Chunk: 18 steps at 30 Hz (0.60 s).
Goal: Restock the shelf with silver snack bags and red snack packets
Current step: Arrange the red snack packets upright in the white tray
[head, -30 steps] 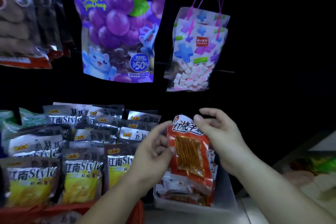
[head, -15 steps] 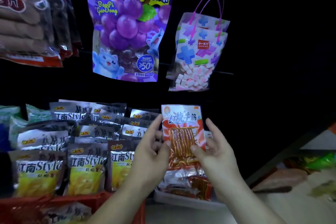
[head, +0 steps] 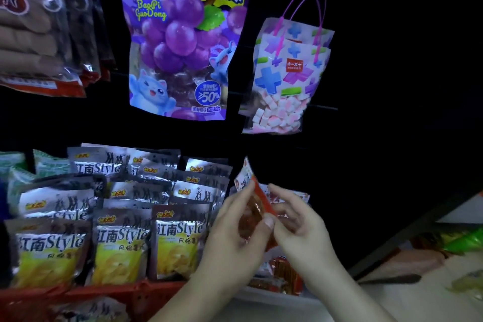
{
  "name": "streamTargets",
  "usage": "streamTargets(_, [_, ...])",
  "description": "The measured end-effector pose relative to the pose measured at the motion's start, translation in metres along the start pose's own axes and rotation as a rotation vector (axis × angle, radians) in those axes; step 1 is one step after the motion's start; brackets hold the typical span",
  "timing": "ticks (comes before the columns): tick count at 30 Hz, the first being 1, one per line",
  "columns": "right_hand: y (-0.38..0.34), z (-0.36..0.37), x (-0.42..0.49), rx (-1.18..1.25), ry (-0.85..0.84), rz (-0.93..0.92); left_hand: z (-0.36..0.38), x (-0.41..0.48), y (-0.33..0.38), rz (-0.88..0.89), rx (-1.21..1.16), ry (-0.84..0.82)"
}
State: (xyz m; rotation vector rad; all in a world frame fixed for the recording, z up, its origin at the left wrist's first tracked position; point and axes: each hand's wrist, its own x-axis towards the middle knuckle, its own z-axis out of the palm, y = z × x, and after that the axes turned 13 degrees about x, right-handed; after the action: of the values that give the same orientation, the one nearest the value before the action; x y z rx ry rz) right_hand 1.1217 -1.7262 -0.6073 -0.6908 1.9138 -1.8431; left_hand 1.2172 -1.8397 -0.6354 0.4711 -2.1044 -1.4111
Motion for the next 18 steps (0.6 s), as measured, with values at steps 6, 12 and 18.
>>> streamTargets(6, [-0.002,-0.004,0.003,-0.07,0.011,0.022,-0.004,0.006,-0.016,-0.174,-0.244,0.033])
streamTargets(12, [0.009,-0.007,0.01,-0.008,0.094,0.049,-0.002,0.006,-0.032,-0.238,-0.271,0.005])
streamTargets(18, [0.006,-0.011,0.012,-0.041,0.173,-0.012,0.001,0.003,-0.036,-0.146,-0.152,-0.114])
